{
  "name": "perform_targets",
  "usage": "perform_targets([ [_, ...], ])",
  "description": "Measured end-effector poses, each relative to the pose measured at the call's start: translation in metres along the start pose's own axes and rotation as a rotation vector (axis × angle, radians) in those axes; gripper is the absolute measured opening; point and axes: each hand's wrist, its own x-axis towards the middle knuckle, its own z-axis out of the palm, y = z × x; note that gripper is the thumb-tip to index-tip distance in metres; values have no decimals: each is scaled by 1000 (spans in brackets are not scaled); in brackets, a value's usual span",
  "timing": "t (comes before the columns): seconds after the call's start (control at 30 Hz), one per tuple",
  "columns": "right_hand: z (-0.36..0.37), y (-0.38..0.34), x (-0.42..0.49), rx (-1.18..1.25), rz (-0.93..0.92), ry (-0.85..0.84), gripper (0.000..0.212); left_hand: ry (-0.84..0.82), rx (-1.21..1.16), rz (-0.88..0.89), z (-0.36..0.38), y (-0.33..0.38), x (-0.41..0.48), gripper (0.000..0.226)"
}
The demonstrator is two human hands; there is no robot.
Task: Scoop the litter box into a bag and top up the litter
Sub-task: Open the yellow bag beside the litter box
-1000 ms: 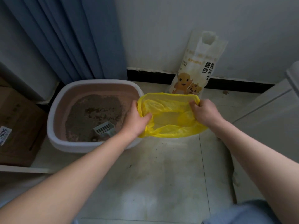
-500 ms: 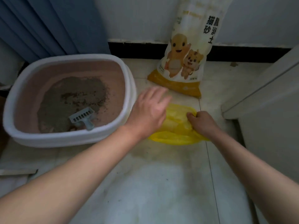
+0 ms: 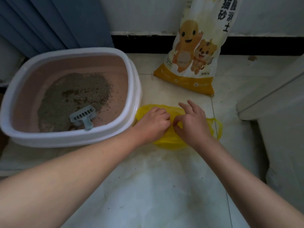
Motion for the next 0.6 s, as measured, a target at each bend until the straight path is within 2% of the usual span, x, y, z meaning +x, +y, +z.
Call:
perform_targets([
  [0.07,6,3,0,-94,78,-238,21,-111,92,-25,2,-5,-6,23],
  [0.1,7,7,-2,-137,103,-316,35,-205,124,-58,2,-5,-10,37],
  [0.2,8,17,-11,-209,150,-384,92,-427,210,-193,-4,-4,-19,84],
  [0.27,11,26,-16,-239,177,-435,116,-515,314,-218,-4,-4,-25,109],
  [0.33,18,35,-19,-244,182,-484,124,-605,401,-207,-1,-8,-32,122],
  [0.4,24,43,-22,-209,176,-494,127,-655,446,-185,4,-10,-36,123],
  [0.6,16,46,-19,-128,80,-306,116,-407,260,-201,2,-11,-38,115],
])
